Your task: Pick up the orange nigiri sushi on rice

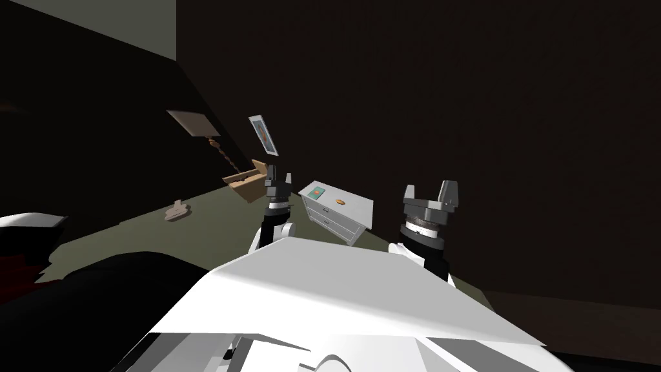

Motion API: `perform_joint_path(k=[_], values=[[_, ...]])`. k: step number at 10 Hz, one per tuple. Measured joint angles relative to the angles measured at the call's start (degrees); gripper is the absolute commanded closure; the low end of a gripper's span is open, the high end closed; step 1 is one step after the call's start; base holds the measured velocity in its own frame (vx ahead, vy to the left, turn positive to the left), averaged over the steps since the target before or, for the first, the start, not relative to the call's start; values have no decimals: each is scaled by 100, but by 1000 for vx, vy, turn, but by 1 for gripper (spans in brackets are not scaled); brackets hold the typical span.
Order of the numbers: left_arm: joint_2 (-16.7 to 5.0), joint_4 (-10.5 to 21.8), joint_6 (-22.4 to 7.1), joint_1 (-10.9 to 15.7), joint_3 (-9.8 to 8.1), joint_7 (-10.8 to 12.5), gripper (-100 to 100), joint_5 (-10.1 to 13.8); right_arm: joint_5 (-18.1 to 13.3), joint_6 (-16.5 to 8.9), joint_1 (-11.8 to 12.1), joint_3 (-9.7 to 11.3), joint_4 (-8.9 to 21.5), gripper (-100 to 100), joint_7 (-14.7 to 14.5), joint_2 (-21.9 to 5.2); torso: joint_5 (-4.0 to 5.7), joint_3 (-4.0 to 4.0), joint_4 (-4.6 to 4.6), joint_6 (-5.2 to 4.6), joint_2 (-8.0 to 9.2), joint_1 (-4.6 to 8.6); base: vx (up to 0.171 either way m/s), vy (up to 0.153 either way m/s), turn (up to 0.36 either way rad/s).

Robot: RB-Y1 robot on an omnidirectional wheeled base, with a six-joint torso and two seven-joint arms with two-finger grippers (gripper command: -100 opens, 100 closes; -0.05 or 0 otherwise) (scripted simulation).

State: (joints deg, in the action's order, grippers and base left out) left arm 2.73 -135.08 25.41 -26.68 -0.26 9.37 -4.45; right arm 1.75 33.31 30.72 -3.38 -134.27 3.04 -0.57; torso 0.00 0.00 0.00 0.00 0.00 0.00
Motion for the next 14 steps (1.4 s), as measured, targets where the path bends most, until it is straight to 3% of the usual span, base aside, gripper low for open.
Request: perform_joint_path(k=[3, 5, 7, 10, 14], values=[[1, 0, 0, 0, 1, 0, 0, 0, -84, 70, 150, 35, 233, -100, -58, -395, -5, -4, -1, 0, 7, -26, -16, 75, -40], [1, 0, 0, 0, 1, 0, 0, 0, -188, 211, 451, 85, 468, -100, -119, -738, -8, -6, -2, -1, 10, -39, -30, 108, -42], [1, 0, 0, 1, 1, 0, 0, 0, -324, 108, 605, 78, 724, -100, -206, -1108, -10, -10, -4, 0, 18, -47, -38, 114, -21], [1, 0, 0, 0, 1, 0, 0, 0, -474, 169, 887, 135, 994, -100, -304, -1424, -6, -1, -1, 1, 1, -25, -4, 80, -2], [1, 0, 0, 0, 1, 0, 0, 0, -778, 324, 1295, 189, 1722, -100, -467, -1993, -9, -2, -1, 1, 4, -37, -8, 119, 24]])
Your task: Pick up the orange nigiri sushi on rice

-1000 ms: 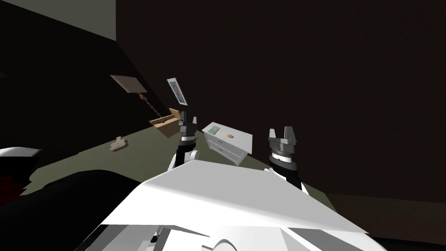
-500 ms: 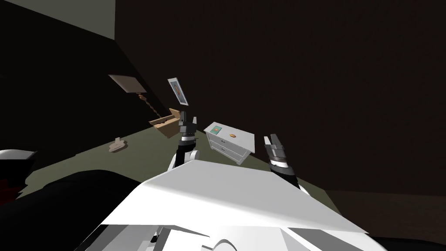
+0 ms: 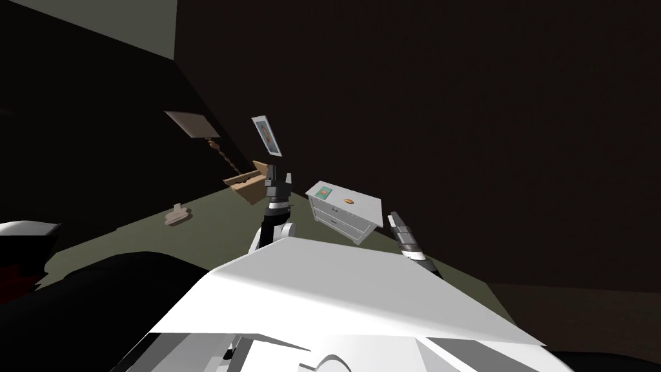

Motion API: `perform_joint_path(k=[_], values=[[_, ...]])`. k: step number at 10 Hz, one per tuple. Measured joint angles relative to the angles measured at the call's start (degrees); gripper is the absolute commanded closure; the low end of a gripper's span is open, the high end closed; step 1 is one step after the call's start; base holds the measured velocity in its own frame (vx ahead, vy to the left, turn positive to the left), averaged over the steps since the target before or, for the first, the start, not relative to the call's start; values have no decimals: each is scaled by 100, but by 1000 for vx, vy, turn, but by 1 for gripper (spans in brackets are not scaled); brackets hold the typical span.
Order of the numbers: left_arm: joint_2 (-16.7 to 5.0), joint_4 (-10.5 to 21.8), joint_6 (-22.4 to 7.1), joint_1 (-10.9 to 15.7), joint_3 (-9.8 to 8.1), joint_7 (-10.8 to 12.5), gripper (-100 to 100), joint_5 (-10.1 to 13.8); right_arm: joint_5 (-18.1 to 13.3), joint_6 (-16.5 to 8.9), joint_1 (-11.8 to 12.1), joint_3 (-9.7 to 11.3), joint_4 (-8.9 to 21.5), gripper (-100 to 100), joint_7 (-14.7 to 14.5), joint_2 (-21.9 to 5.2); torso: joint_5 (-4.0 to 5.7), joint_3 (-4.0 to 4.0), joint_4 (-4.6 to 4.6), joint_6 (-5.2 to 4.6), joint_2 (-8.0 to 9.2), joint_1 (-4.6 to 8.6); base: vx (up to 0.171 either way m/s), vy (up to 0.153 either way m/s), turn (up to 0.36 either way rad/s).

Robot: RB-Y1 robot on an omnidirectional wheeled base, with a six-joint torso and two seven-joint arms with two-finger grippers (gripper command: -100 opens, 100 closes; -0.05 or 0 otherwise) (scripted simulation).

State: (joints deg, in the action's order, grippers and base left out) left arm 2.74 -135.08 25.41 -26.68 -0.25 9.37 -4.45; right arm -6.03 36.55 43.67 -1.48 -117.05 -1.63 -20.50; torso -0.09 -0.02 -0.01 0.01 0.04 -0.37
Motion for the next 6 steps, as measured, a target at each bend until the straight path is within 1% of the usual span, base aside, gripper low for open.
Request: perform_joint_path(k=[1, 2, 3, 4, 5, 6], values=[[0, 0, 0, 0, 0, 0, 0, 0, -106, 8, 146, 0, 183, -100, -39, -201, -3, 1, 0, 0, -2, -12, -7, 111, 18], [0, 0, 0, 0, 0, 0, 0, 0, -156, 21, 227, -2, 312, -100, -59, -333, -2, 0, 0, 0, -1, -4, -15, 116, 68], [0, 0, 0, 0, 0, 0, 0, 0, -262, 51, 396, 27, 455, -100, -109, -494, -2, -2, -1, 0, 3, -6, 3, 87, 24], [0, 0, 0, 0, 0, 0, 0, 0, -328, 108, 449, 61, 627, -100, -162, -556, 0, 1, 0, 0, -2, 4, 30, 105, 79], [0, 0, 0, 0, 0, 0, 0, 0, -434, 112, 518, 92, 834, -100, -206, -717, 0, 6, 2, 2, -11, 0, 46, 157, 164], [0, 0, 0, 0, 0, 0, 0, 0, -573, 67, 772, 100, 870, -100, -251, -914, -5, 9, 3, 2, -17, -17, 42, 107, 43]])
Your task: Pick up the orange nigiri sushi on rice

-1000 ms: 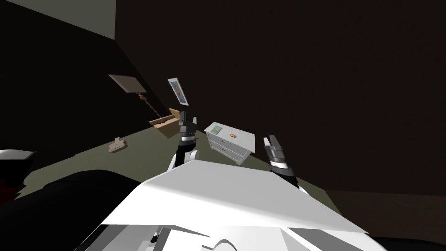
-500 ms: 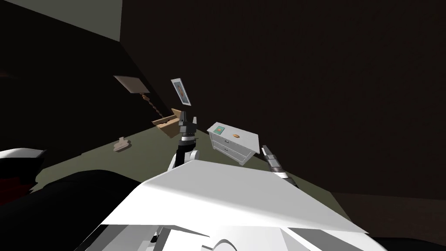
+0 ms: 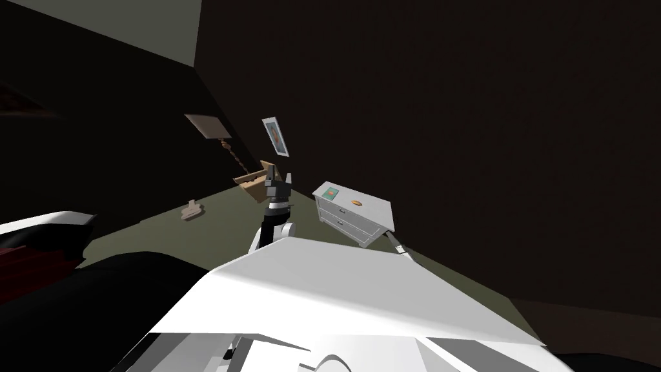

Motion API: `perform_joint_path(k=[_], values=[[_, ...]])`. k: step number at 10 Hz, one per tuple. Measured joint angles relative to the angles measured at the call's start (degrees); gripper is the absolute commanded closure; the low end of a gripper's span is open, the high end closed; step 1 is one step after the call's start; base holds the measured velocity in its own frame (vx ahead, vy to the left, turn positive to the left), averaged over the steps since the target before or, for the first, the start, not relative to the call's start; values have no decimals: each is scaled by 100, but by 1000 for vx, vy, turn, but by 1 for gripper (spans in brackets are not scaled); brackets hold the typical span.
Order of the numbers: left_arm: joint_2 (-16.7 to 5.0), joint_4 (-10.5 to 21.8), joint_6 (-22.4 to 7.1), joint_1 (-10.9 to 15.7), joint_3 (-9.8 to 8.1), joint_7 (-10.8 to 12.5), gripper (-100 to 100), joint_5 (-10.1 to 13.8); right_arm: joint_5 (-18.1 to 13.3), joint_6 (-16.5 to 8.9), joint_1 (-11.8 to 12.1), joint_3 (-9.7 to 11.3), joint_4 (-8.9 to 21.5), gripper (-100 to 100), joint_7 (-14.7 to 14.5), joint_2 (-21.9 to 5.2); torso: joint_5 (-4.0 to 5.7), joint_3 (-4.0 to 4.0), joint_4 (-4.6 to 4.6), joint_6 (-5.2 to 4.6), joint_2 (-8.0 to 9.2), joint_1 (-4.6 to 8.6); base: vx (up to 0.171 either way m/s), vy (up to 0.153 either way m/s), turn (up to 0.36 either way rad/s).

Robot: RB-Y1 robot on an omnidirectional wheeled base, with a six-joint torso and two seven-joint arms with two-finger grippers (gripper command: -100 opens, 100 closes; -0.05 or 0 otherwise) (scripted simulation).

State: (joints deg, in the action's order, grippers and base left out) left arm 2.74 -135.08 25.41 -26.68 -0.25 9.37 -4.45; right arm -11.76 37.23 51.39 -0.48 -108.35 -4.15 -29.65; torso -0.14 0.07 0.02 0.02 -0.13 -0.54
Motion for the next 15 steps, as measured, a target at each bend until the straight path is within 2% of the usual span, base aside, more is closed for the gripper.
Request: perform_joint_path(k=[2, 4, 5, 6, 8, 11, 13, 14, 15], values=[[-1, 0, 0, 0, -1, 0, 0, 0, -108, 35, 47, 47, 271, -100, -69, -130, 7, -3, -2, -1, 7, 35, 12, 55, 52], [-1, 0, 0, 0, -1, 0, 0, 0, -252, 64, 201, 50, 541, -100, -109, -388, 7, -5, -2, -1, 8, 30, 20, 83, 108], [0, 0, 0, 0, 0, 0, 0, 0, -385, 137, 231, 109, 852, -100, -186, -495, 6, -3, -2, 1, 6, 23, 65, 159, 245], [0, 0, 0, 0, 0, 0, 0, 0, -573, 175, 327, 171, 1159, -100, -291, -605, 1, 3, 1, 1, -5, 2, 57, 114, 77], [0, 0, 0, 0, 0, 0, 0, 0, -753, 108, 726, 124, 1212, -100, -331, -950, 2, 4, 1, 1, -6, 14, 53, 90, 127], [-1, 0, 0, -1, -1, 0, 0, 0, -1045, 77, 745, 228, 1685, -100, -422, -1288, 6, 1, 0, -1, -2, 30, 53, 78, 175], [-1, 0, 0, 0, -1, 0, 0, 0, -1319, 60, 863, 256, 2112, -100, -439, -1702, 5, 12, 3, 5, -20, 23, 91, 87, 240], [-1, -1, 0, -1, -1, 0, 0, 0, -1404, 27, 955, 253, 2184, -100, -443, -1836, 4, 9, 3, -1, -15, 27, 73, 93, 244], [-1, 0, 0, 0, -1, 0, 0, 0, -1557, 69, 990, 293, 2470, -100, -530, -1920, 5, 7, 2, 2, -12, 21, 70, 58, 121]])
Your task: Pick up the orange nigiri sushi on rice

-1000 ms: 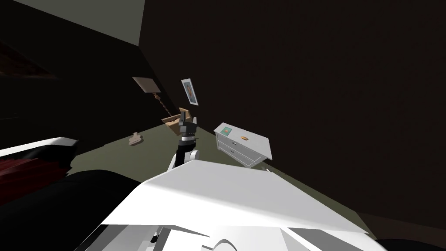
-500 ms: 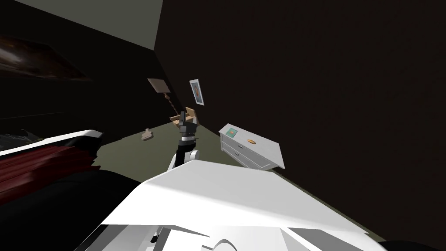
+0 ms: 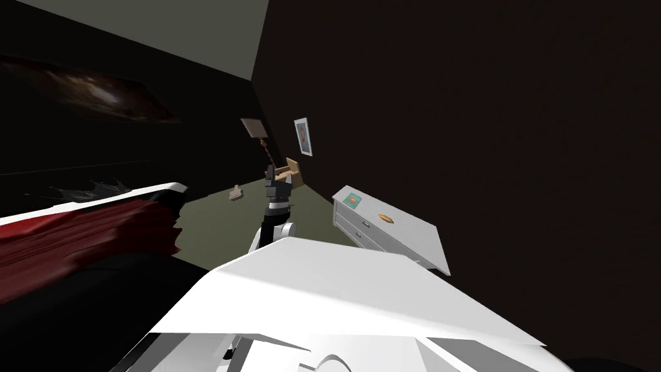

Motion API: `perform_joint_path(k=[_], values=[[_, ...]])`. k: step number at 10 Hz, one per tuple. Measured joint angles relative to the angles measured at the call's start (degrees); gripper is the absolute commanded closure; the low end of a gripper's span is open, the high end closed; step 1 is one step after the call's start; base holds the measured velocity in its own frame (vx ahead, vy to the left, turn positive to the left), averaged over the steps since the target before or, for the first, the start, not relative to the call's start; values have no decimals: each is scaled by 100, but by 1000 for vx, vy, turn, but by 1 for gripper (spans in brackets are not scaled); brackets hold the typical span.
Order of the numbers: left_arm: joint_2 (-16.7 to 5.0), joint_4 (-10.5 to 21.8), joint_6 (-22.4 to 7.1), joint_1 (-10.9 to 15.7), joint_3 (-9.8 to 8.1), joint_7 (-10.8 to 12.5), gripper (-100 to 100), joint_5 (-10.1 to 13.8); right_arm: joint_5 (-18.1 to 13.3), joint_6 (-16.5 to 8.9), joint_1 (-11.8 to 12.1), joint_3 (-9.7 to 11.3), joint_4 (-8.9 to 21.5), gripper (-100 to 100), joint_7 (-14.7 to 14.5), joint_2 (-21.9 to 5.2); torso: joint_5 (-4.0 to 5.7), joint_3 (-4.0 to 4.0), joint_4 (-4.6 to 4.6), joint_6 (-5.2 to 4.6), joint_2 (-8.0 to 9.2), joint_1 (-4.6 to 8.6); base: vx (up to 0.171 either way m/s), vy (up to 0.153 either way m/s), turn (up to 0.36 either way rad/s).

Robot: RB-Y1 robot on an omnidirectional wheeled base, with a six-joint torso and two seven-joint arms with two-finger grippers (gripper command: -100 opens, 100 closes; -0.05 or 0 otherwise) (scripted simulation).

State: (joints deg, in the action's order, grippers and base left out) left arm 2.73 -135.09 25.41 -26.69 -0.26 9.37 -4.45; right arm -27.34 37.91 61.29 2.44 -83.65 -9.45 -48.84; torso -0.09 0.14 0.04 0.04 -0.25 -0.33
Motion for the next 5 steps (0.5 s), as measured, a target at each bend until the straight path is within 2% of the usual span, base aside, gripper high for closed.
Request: perform_joint_path(k=[1, 2, 4, 5], values=[[0, 0, 0, -1, -1, 0, 0, 0, -81, 13, 100, 0, 76, -100, -79, -38, 0, -2, -1, -5, 4, 8, 87, 40, 250], [0, 0, 0, 0, 0, 0, 0, 0, -208, 15, 134, 17, 283, -100, -116, -186, 2, 1, 0, 2, -2, 17, 129, 76, 365], [0, 0, 0, -1, 0, 0, 0, 0, -562, -110, 289, 63, 597, -100, -156, -564, 0, 19, 7, 5, -32, 7, 166, 70, 426], [-1, 0, 0, -1, -1, 0, 0, 0, -717, -176, 476, 29, 624, -100, -178, -794, -1, 20, 8, 3, -34, 8, 97, 36, 182]])
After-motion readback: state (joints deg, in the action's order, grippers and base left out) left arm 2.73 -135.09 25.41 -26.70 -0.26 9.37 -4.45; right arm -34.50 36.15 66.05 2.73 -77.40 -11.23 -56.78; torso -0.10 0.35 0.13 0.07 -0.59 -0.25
